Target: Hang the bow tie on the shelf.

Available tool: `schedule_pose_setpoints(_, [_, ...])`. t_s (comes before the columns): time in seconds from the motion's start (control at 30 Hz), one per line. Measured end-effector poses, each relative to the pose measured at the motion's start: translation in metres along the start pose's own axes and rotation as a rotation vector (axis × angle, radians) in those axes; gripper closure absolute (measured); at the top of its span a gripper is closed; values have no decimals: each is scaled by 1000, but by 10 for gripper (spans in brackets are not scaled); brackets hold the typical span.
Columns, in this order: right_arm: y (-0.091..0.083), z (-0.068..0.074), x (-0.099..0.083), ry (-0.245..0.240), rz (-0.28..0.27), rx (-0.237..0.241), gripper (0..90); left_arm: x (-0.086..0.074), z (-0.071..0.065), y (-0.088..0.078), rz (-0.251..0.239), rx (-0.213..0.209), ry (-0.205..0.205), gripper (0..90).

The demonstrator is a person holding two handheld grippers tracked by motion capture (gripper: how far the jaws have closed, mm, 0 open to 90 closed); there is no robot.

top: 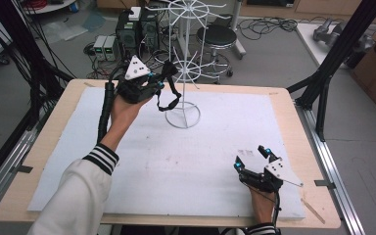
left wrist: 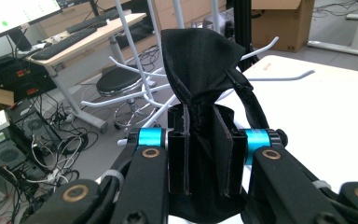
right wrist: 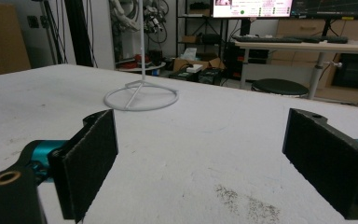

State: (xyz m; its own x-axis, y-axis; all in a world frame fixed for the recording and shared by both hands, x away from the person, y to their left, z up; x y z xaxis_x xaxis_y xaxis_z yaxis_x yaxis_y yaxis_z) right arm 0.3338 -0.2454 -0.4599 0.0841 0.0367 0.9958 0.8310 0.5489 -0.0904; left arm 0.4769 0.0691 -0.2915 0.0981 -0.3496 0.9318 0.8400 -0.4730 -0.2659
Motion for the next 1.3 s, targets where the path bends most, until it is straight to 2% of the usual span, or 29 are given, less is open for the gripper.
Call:
schedule_pose_setpoints(0.07, [0, 0, 0, 2, -1, 0, 94, 1, 0, 4, -2, -2, -11, 768])
schedule_pose_setpoints(0.23, [0, -1, 0, 4, -6, -1, 93, 6, -4, 11, -11, -7, -2, 768])
schedule_pose_setpoints(0.37, [0, 0, 0, 6, -1, 0, 94, 3, -4, 17, -1, -4, 4, 768])
schedule_pose_setpoints(0.47, [0, 0, 0, 8, -2, 1, 94, 2, -2, 19, -5, 1, -7, 768])
schedule_pose_setpoints(0.7, [0, 0, 0, 7, -5, 0, 94, 1, 0, 23, 5, 11, -4, 768])
schedule_pose_setpoints(0.93, [0, 0, 0, 8, -5, 0, 94, -3, 1, 26, 33, 23, 28, 767])
schedule_pose_setpoints(1.23, [0, 0, 0, 7, -6, 0, 94, -3, 1, 26, 35, 36, 34, 759])
schedule_pose_setpoints(1.3, [0, 0, 0, 7, -6, 0, 94, -2, 0, 26, 29, 33, 22, 753])
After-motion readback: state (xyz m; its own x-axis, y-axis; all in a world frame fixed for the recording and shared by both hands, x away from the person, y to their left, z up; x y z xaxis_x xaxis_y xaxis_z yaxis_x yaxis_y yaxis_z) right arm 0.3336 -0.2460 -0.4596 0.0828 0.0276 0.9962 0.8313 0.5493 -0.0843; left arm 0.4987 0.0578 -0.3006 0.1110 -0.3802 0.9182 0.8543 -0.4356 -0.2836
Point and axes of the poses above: each handheld gripper's, and its own axes: y roughly forward along the jaws, x roughly out of its top, z roughly to its left, the point moved 8 cm from there along y, roughly forward along the jaws, and after that the axes turned 8 degrees about x, right-handed, at the moved point
